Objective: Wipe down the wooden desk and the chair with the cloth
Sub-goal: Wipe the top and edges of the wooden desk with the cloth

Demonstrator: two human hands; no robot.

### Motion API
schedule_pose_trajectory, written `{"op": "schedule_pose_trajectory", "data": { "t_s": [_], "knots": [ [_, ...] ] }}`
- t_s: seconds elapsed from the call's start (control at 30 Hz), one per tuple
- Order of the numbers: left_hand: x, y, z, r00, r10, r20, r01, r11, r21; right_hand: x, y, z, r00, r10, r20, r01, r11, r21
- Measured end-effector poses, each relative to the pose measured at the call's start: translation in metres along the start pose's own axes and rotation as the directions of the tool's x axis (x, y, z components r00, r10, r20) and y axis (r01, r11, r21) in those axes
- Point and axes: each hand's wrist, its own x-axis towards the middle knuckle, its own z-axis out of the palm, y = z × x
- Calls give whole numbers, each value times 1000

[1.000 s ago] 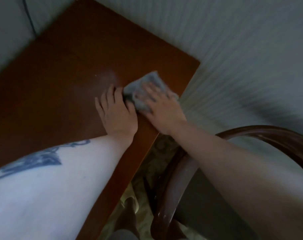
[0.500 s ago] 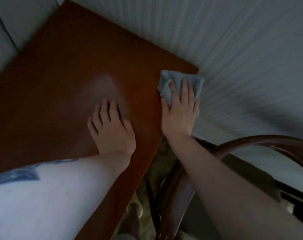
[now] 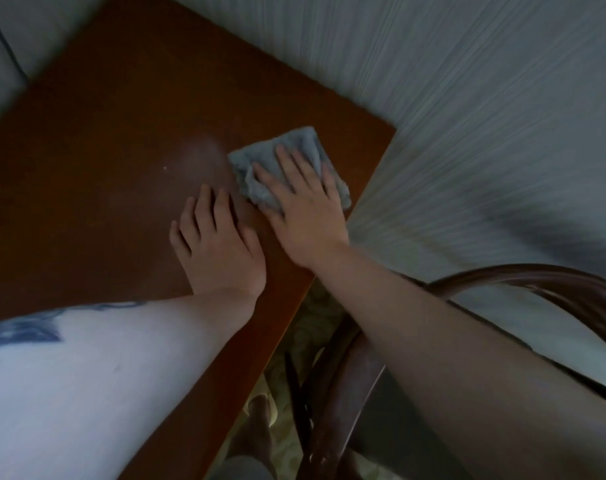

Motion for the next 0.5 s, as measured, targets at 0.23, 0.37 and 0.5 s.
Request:
{"op": "schedule_pose_trajectory", "data": {
  "t_s": [0.23, 0.37, 0.5],
  "knots": [
    [0, -7, -6, 1000, 0, 1, 0, 995, -101, -21, 30, -5, 886, 459, -69, -459, 888, 16],
    [-3, -18, -18, 999, 30, -13, -33, 927, -375, -62, -25, 6, 986, -127, 107, 137, 986, -94],
    [-8, -56, -38, 991, -23, -132, -23, 941, -338, -24, 8, -8, 995, 73, 67, -63, 989, -133]
  ]
}}
